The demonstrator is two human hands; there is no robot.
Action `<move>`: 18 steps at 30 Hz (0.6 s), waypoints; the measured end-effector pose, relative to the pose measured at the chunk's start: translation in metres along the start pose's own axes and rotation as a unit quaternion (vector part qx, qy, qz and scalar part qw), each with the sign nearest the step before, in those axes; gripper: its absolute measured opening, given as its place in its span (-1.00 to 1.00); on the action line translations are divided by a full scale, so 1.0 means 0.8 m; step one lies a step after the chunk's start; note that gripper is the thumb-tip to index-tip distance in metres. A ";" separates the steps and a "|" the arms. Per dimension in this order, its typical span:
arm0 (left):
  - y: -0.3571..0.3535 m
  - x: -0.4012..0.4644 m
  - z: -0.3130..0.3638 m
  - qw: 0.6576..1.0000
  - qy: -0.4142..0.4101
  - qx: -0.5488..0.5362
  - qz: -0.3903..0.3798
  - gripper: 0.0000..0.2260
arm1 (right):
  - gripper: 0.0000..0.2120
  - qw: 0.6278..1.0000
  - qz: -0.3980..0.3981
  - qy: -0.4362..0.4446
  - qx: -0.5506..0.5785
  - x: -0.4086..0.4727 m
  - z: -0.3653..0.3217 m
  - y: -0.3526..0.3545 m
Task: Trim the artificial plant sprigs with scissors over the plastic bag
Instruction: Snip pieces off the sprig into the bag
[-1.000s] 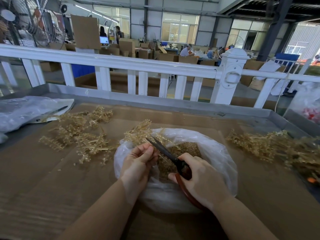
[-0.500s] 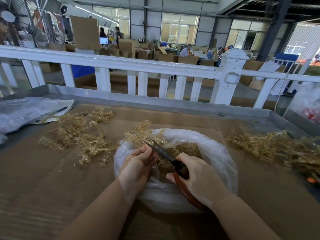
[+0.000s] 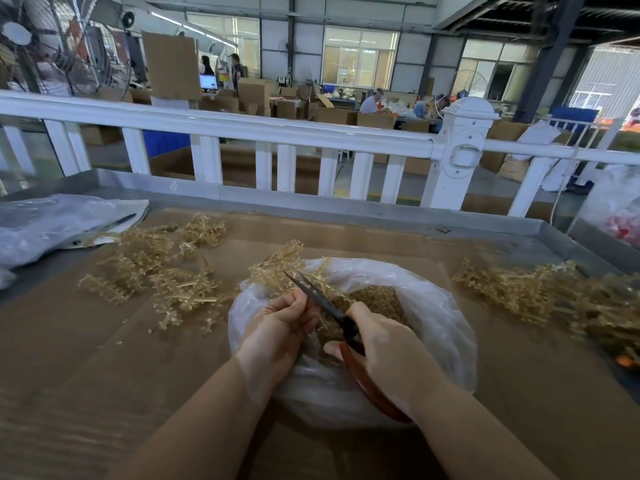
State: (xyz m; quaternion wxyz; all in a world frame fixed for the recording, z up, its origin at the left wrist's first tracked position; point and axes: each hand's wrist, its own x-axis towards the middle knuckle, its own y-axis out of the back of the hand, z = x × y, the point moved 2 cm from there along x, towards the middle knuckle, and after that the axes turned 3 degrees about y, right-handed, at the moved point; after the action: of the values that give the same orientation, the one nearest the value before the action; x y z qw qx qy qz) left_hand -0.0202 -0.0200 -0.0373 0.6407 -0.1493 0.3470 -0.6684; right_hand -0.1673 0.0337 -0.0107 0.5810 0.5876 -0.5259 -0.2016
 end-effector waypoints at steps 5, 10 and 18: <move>0.002 0.000 -0.001 1.000 0.001 0.014 0.001 -0.86 | -0.58 1.000 -0.013 -0.002 -0.020 0.000 0.000 0.001; 0.002 0.000 -0.001 1.000 -0.002 0.015 0.001 -0.87 | -0.58 0.999 -0.011 0.005 -0.034 -0.001 -0.001 0.002; 0.004 0.000 0.000 1.000 0.002 0.021 -0.005 -0.84 | -0.64 1.000 0.007 -0.003 -0.003 -0.003 0.001 -0.001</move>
State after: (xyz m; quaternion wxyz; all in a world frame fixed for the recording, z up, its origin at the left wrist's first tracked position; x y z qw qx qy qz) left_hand -0.0179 -0.0196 -0.0390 0.6399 -0.1362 0.3335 -0.6788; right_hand -0.1682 0.0352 -0.0121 0.5827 0.5816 -0.5309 -0.2011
